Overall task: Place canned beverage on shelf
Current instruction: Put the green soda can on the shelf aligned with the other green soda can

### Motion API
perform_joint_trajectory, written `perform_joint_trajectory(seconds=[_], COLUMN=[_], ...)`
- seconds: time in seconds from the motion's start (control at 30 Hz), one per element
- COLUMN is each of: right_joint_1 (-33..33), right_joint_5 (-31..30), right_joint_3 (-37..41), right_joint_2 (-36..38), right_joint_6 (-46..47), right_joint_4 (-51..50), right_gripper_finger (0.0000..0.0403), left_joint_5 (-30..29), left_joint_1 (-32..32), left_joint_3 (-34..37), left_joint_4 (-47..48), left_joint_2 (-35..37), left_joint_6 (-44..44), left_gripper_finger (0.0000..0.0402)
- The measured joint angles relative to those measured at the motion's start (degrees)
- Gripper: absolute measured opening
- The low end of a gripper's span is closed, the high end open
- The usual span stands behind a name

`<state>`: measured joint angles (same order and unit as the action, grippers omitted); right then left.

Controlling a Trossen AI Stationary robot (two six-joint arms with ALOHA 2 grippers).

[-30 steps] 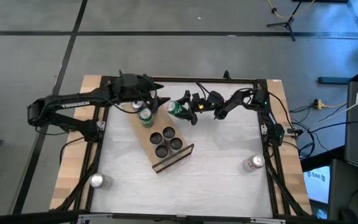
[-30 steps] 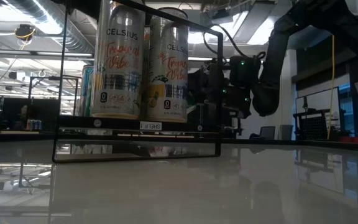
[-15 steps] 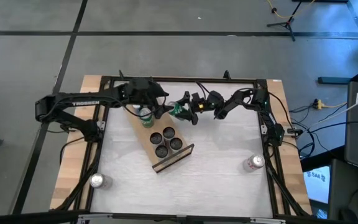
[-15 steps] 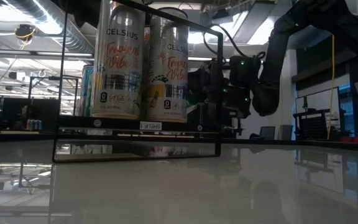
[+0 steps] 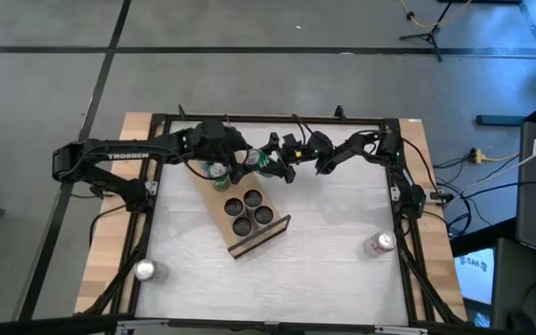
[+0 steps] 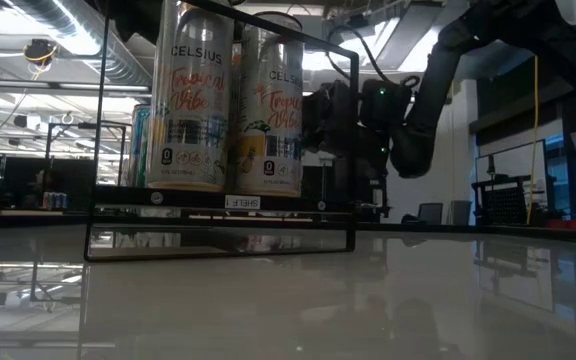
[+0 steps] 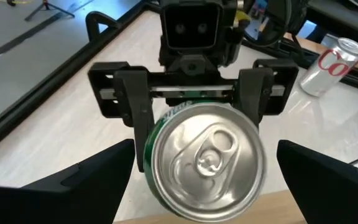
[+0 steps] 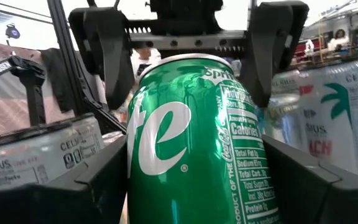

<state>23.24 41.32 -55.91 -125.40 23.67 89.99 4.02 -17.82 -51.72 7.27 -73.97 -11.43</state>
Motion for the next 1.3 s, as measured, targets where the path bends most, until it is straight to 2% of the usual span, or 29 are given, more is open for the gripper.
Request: perform_joint_trajectory(seconds=[0.47, 0.8, 1.13, 1.3], right_joint_1=[0.00, 0.00, -0.74, -0.68], right_joint_5=[2.26, 1.97, 5.94, 5.83], right_joint_3=[-0.79, -1.07, -4.33, -4.33], right_joint_2=[0.00, 0.00, 0.00, 0.00], right_joint_6=[0.76, 6.14, 7.82, 7.73], right_joint_4=[0.00, -0.03, -0.53, -0.68], right_gripper_finger=[0.0301, 0.0301, 0.0301, 0.0301], left_joint_5=[0.23, 0.27, 1.45, 2.36], left_joint_1=[0.04, 0.04, 0.32, 0.21], left_joint_3=[0.00, 0.00, -0.09, -0.09], left_joint_4=[1.88, 2.90, 2.51, 2.54], left_joint_2=[0.00, 0.00, -0.24, -0.31], left_joint_6=[-0.01, 0.03, 0.06, 0.59], left_gripper_finger=[0.0383, 0.0382, 0.0382, 0.0366])
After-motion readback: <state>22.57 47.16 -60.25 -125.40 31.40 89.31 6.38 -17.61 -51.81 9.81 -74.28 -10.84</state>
